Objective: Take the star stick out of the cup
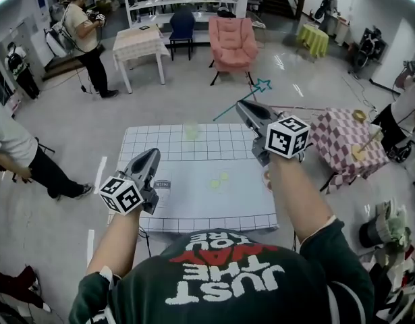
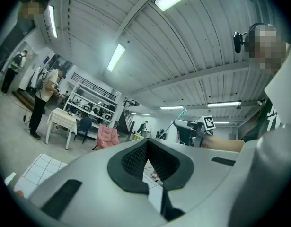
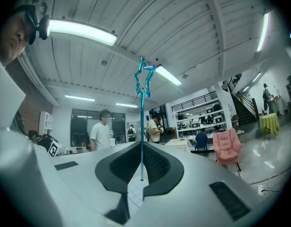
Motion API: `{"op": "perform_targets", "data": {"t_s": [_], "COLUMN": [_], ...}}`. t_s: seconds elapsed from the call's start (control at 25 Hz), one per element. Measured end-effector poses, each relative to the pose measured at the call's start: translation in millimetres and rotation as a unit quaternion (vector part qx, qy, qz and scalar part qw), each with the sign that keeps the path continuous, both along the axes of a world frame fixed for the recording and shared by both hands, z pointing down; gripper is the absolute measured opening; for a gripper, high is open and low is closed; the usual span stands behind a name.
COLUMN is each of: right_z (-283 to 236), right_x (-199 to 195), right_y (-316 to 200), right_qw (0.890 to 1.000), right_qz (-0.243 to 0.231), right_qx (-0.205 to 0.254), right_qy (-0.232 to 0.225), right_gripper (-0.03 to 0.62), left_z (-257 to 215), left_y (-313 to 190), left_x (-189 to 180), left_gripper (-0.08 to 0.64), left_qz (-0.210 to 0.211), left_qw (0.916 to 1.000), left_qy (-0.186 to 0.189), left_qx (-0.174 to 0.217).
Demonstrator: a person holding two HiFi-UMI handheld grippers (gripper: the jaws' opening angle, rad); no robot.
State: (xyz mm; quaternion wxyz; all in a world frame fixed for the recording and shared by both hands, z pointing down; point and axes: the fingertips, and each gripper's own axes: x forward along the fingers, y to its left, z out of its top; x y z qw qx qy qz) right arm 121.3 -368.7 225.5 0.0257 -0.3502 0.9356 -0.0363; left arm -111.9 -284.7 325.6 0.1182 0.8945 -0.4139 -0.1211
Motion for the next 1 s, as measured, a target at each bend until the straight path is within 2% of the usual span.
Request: {"op": "perform_targets", "data": {"t_s": [0.24, 0.4, 0.52, 0.64, 0.88, 1.0], "right_z": [1.3, 9.7, 23.1, 31.4, 67.8, 79.5], "right_x": [18.6, 42.0, 52.1, 36.6, 19.7, -10.7], "right_y": [40.2, 52.2, 58.7, 62.1, 71.2, 80.9], "right_qw": [0.999, 0.999, 0.999, 0.999, 0.997, 0.995], "right_qz": [-0.026, -0.035, -0.028, -0.019, -0.006, 0.004], "right_qx": [0.003, -0.004, -0.011, -0.021, -0.057, -0.077], "right_qy": [-0.022, -0.030, -0.031, -0.037, -0.059, -0.062], "right_gripper": [0.041, 0.041, 0.041, 0.041, 0.041, 0.041], "left_z": [18.6, 26.1, 32.4, 35.3, 61.1, 70.3], "left_y": [39.3, 47.8, 45.7, 39.8, 36.5, 41.2], "left_x": [12.1, 32.7, 38.2, 24.5, 6.9, -26.4], "left_gripper": [-0.003, -0.003, -0.003, -0.003, -0.003, -0.003], "left_qz": [-0.017, -0.021, -0.009, 0.011, 0.045, 0.057], "left_qw": [0.9996, 0.9991, 0.9992, 0.9993, 0.9974, 0.9967], "left_qy": [-0.015, -0.020, -0.019, -0.017, -0.041, -0.035], "left_qx": [-0.018, -0.032, -0.033, -0.030, -0.037, -0.045]}}
